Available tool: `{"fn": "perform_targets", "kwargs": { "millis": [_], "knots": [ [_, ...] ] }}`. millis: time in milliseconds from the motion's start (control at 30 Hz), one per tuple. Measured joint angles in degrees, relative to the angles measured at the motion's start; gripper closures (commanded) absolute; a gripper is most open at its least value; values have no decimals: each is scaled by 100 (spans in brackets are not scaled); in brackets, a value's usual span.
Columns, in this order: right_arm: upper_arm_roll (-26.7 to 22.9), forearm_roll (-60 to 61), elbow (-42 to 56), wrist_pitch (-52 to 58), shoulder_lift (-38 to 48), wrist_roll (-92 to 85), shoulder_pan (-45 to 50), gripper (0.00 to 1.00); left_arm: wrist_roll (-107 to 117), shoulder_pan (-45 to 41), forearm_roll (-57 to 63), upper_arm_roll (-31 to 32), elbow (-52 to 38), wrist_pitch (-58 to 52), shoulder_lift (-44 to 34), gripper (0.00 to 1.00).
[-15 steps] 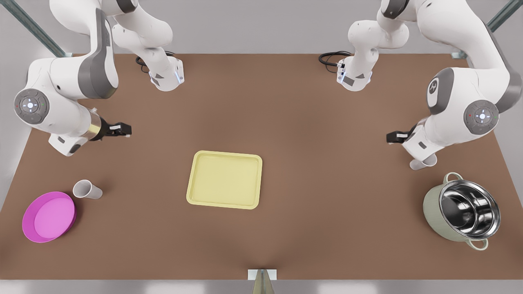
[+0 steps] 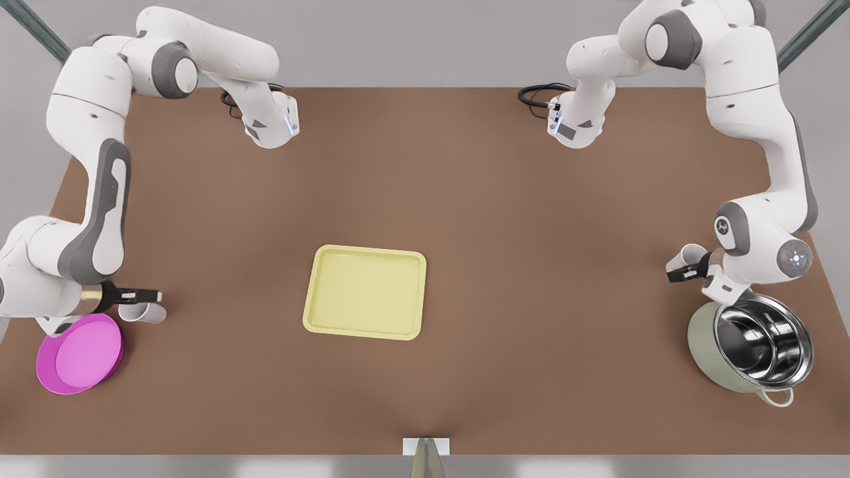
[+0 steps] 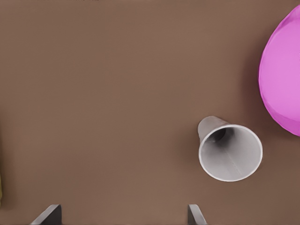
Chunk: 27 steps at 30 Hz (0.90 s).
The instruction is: Use both arms to respectively pick up the white IKEA cups from the middle-left and middle-right positions, then place the white IKEA cups onto the middle-middle tray, ensuring that the cups remain upright and do not tip over
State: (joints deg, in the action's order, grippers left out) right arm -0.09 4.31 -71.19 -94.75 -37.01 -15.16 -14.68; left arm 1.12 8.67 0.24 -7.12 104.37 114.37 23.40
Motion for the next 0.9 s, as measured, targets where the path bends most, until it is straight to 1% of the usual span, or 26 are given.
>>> {"fn": "perform_targets", "kwargs": {
  "millis": [167, 300, 467, 500, 533, 567, 600, 633, 733, 767, 867, 900],
  "knots": [
    [1, 286, 311, -435, -478, -499, -584, 0, -93, 74, 0, -36, 525, 616, 17, 0],
    [-123, 362, 447, -770, -813, -937, -799, 0, -152, 170, 2, -51, 694, 837, 20, 0],
    [-155, 337, 393, -1188, -1127, -1412, -893, 0, -207, 216, 3, -52, 899, 952, 48, 0],
    [-156, 335, 380, -1252, -1159, -1493, -902, 0, -216, 228, 4, -53, 903, 969, 69, 9],
    [-160, 327, 373, -1305, -1186, -1572, -905, 0, -222, 234, 7, -53, 900, 987, 84, 44],
    [-163, 297, 353, -1349, -1206, -1648, -907, 0, -226, 237, 13, -53, 892, 1007, 95, 55],
    [-168, 265, 309, -1387, -1217, -1721, -909, 0, -227, 237, 21, -52, 885, 1037, 123, 56],
    [-171, 226, 265, -1417, -1223, -1789, -912, 0, -224, 237, 37, -65, 880, 1080, 146, 64],
    [-201, 93, 124, -1474, -1223, -1976, -914, 0, -176, 255, 106, -120, 861, 1199, 196, 72],
    [-206, 59, 66, -1486, -1222, -2032, -914, 0, -175, 263, 99, -133, 856, 1257, 222, 79],
    [-209, 0, 0, -1512, -1227, -2182, -914, 0, -184, 293, 73, -155, 826, 1391, 213, 79],
    [-210, -10, -19, -1518, -1233, -2227, -912, 0, -188, 298, 68, -156, 834, 1394, 71, 79]
  ]
}}
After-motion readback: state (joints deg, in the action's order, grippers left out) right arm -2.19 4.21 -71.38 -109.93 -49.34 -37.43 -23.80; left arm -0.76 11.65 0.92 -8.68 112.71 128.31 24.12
